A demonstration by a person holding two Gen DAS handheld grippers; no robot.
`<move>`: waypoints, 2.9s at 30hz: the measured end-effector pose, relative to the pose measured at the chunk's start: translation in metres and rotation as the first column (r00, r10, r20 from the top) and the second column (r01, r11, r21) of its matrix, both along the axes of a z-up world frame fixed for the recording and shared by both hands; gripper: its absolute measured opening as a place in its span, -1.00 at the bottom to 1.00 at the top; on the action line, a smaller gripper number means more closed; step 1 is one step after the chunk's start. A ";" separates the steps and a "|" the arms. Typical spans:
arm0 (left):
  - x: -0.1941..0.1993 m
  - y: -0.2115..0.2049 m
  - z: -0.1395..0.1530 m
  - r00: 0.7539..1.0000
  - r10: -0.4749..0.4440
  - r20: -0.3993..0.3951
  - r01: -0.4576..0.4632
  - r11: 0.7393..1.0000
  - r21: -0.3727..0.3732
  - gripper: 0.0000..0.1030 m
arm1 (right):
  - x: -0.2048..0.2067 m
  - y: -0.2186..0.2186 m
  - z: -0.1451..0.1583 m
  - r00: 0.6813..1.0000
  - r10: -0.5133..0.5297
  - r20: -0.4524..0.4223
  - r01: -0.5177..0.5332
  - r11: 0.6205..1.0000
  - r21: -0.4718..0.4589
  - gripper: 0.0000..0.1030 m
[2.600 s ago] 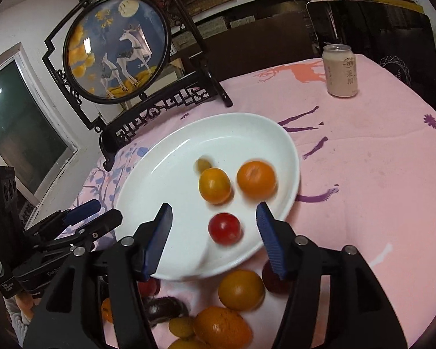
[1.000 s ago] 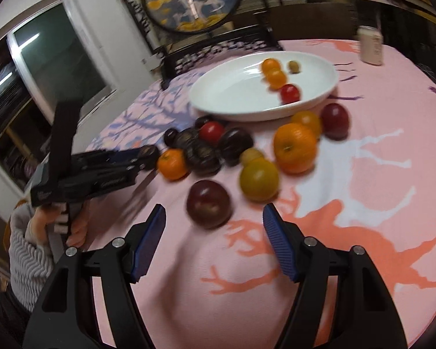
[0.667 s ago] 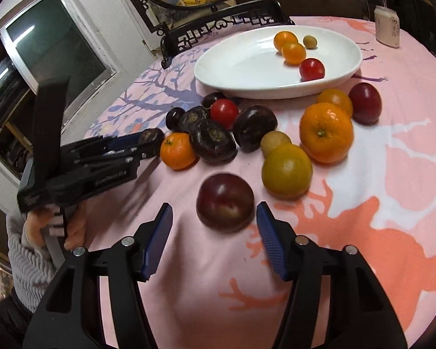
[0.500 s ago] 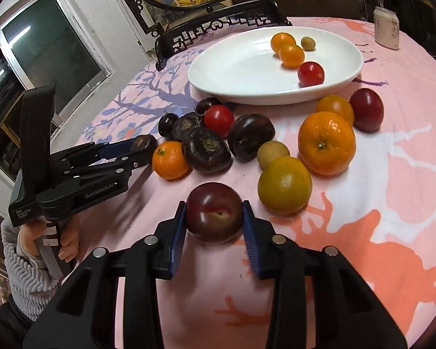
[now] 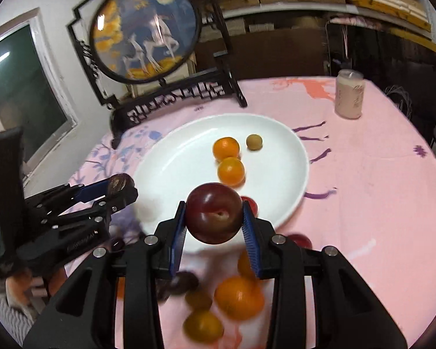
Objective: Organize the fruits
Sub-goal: 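Release the purple fruit into the plate with the left gripper while the right gripper releases the plum there, then grasp the orange tangerine with the left gripper while the right gripper grasps the yellow tomato, then release the tangerine into the plate with the left gripper while the right gripper releases the yellow tomato there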
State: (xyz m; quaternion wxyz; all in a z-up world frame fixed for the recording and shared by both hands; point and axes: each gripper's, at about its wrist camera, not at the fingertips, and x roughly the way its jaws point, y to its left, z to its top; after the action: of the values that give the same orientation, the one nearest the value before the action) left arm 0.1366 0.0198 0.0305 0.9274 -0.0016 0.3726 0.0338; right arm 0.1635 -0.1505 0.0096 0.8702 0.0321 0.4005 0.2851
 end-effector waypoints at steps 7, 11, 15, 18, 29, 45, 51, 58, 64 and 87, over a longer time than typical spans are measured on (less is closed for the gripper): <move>0.019 0.010 -0.018 0.999 0.019 -0.029 -0.019 0.999 -0.028 0.11 | 0.012 0.008 -0.013 0.999 0.016 0.042 -0.017 1.000 0.018 -0.09; 0.007 0.012 -0.011 1.000 0.013 -0.001 -0.013 1.000 -0.007 0.24 | 0.004 -0.009 -0.005 0.999 -0.011 0.051 0.009 0.999 0.042 0.08; -0.016 0.009 -0.006 0.999 0.014 0.041 -0.017 0.998 0.063 0.48 | -0.008 -0.023 -0.004 0.998 -0.043 0.048 0.040 0.997 0.061 0.18; -0.034 0.011 -0.008 0.999 0.018 0.048 -0.022 0.996 0.081 0.55 | -0.022 -0.033 -0.007 0.998 -0.063 0.023 0.060 0.994 0.088 0.27; -0.114 -0.011 -0.030 0.993 -0.114 0.033 0.111 0.989 0.098 0.62 | -0.047 -0.053 -0.011 0.996 -0.084 0.005 0.084 0.992 0.098 0.29; -0.093 -0.020 -0.055 0.975 -0.192 -0.110 0.193 0.981 0.004 0.60 | -0.047 -0.057 -0.018 0.995 -0.095 -0.043 0.099 0.991 0.085 0.29; -0.084 -0.023 -0.060 0.968 -0.207 -0.144 0.207 0.978 -0.017 0.30 | -0.052 -0.055 -0.021 0.995 -0.081 -0.052 0.085 0.994 0.068 0.29; -0.084 -0.025 -0.059 0.964 -0.230 -0.136 0.229 0.973 -0.022 -0.19 | -0.061 -0.057 -0.026 0.995 -0.067 -0.073 0.072 0.995 0.065 0.29; -0.085 -0.012 -0.056 0.978 -0.167 -0.126 0.166 0.986 -0.020 -0.26 | -0.077 -0.059 -0.032 0.995 -0.043 -0.085 0.048 0.997 0.059 0.29; -0.083 -0.005 -0.018 0.992 -0.123 -0.031 0.123 0.992 -0.018 -0.27 | -0.078 -0.042 -0.014 1.000 0.019 -0.022 -0.017 0.995 0.095 -0.30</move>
State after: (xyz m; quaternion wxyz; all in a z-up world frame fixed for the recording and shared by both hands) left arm 0.0538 0.0151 0.0124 0.9215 0.0146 0.3871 -0.0263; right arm 0.0859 -0.1928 -0.0042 0.8605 0.0730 0.3966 0.3114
